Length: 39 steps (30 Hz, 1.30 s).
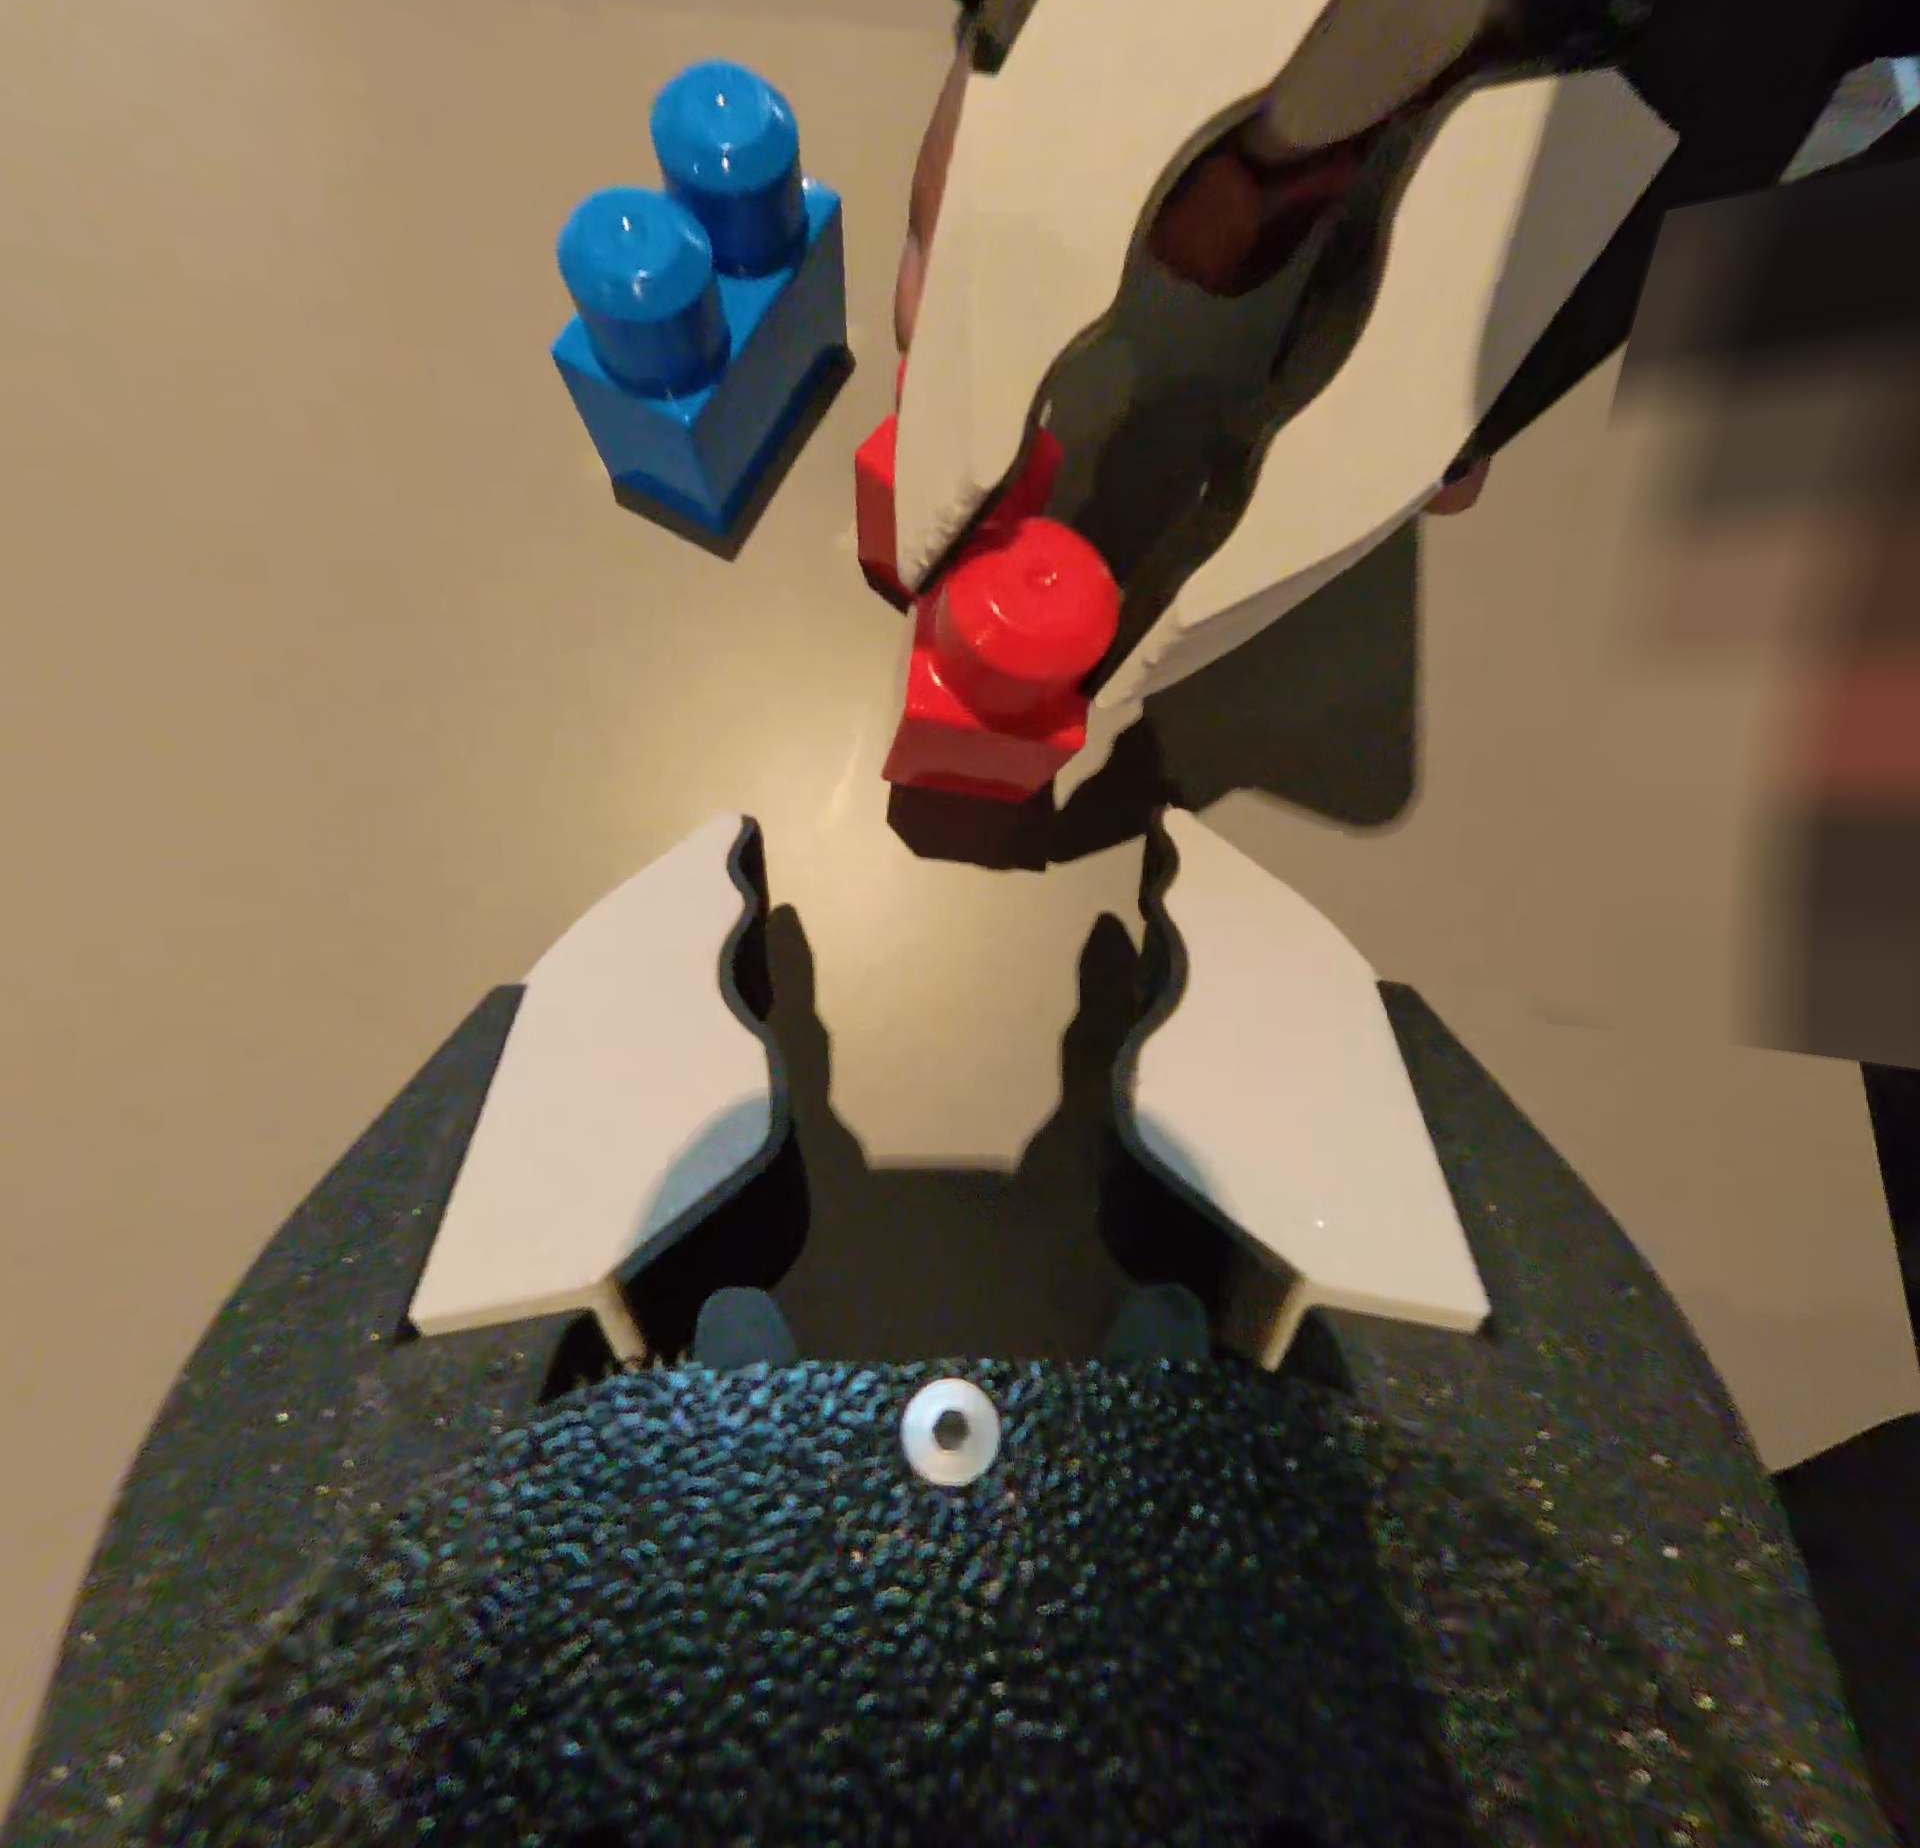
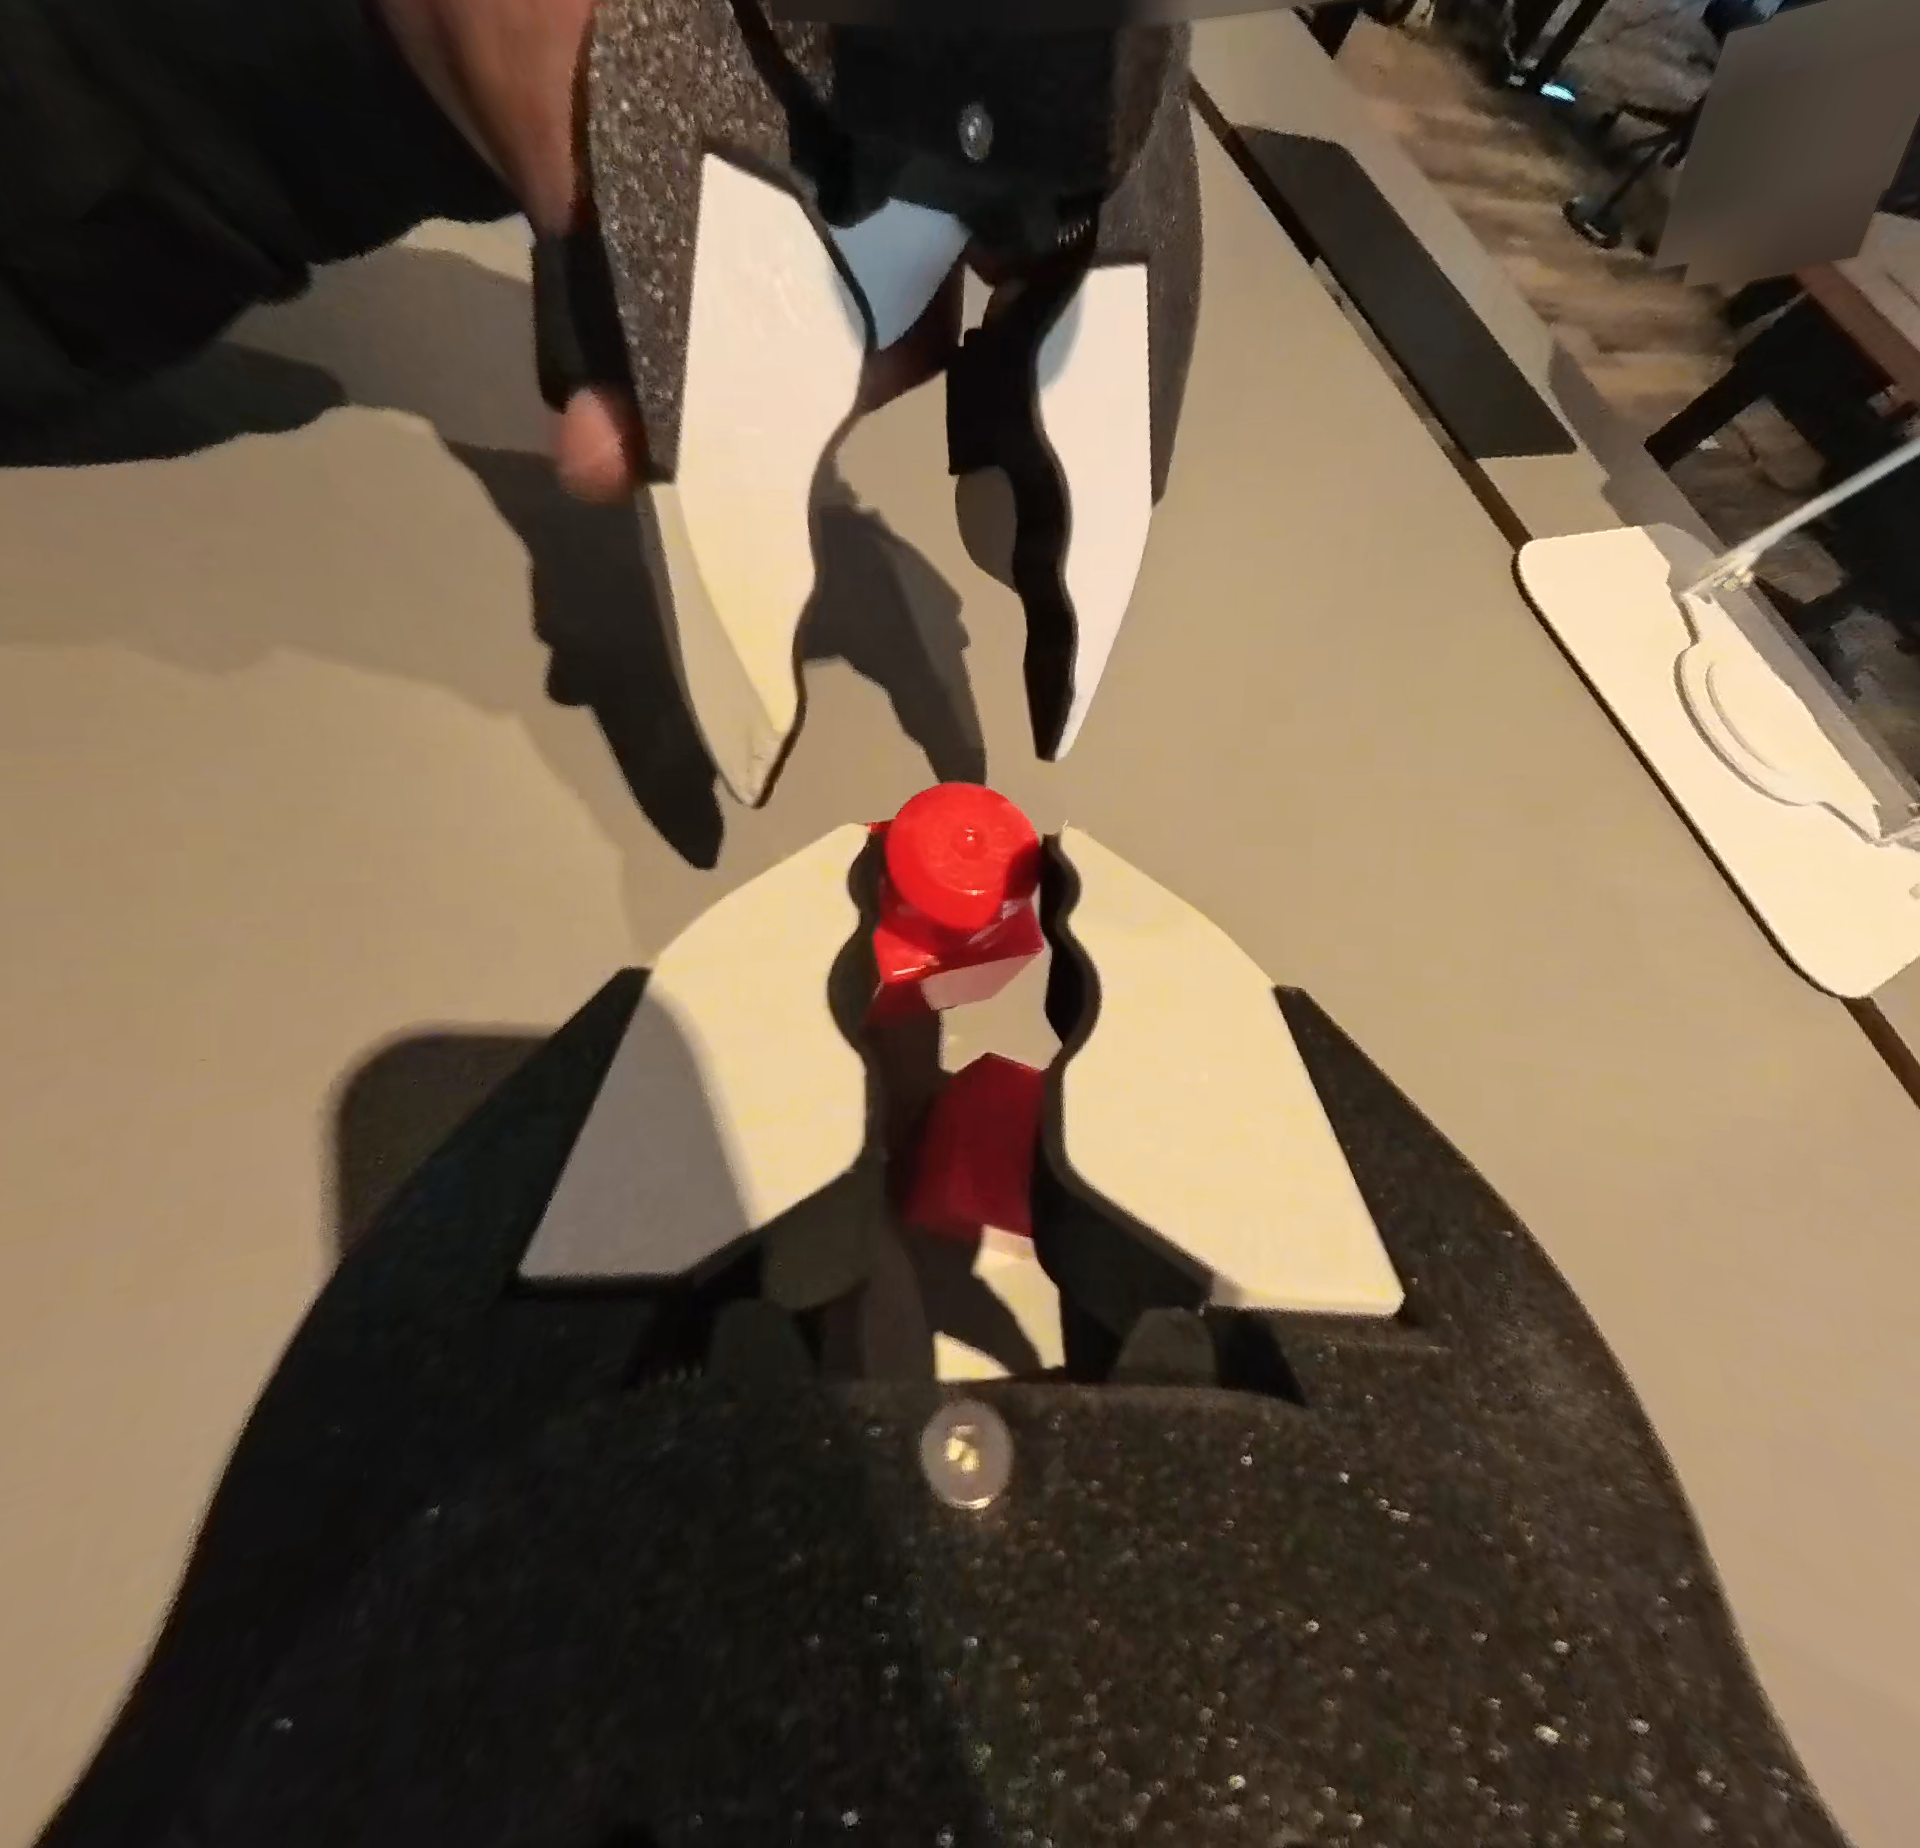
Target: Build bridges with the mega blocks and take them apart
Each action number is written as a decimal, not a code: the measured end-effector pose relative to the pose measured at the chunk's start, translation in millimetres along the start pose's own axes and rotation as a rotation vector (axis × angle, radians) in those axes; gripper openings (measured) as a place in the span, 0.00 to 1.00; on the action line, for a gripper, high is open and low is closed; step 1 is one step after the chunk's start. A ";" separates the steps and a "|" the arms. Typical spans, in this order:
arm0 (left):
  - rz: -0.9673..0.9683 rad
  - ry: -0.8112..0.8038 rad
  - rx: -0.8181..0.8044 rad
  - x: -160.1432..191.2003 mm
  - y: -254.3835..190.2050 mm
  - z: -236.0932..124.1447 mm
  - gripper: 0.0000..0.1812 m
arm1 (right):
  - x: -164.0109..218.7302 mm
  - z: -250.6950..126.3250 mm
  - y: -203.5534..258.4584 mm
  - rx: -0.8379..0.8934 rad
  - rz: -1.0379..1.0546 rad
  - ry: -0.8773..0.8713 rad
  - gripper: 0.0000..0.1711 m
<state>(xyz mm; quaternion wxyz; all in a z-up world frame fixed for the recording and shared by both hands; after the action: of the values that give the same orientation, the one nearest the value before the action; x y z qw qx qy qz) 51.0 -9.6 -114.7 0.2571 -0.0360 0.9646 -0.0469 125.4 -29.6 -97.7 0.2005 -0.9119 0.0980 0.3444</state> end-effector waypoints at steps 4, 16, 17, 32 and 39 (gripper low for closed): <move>0.007 0.012 -0.002 -0.7 1.4 6.9 0.38 | -1.8 2.1 1.1 0.001 -0.003 0.006 0.17; 0.044 0.046 -0.020 -9.5 1.6 27.0 0.37 | 7.9 9.3 -0.9 0.034 -0.045 0.061 0.23; 0.045 0.052 -0.018 -9.7 1.3 29.0 0.36 | 8.3 8.6 -2.0 0.036 -0.048 0.058 0.25; 0.024 0.110 -0.032 -8.8 6.5 42.4 0.20 | 52.9 -15.8 -11.9 -0.105 -0.016 0.136 0.28; 0.022 0.104 -0.033 -9.4 7.1 43.0 0.20 | 60.5 5.5 -4.8 -0.104 -0.039 0.212 0.26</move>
<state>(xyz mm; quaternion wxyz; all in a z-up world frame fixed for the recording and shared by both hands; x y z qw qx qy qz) 80.3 -4.8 -147.9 0.2065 -0.0269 0.9776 -0.0297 168.7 -25.3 -140.4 0.1482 -0.9540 0.0830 0.2469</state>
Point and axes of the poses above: each gripper's, where its closed fingertips meet, z out along the fingers, x out of its underside, y = z × x across the jaws, the point moved 4 cm from there along -z, back along the fingers, and after that the axes turned 13 degrees about y, right-handed, at the moved point
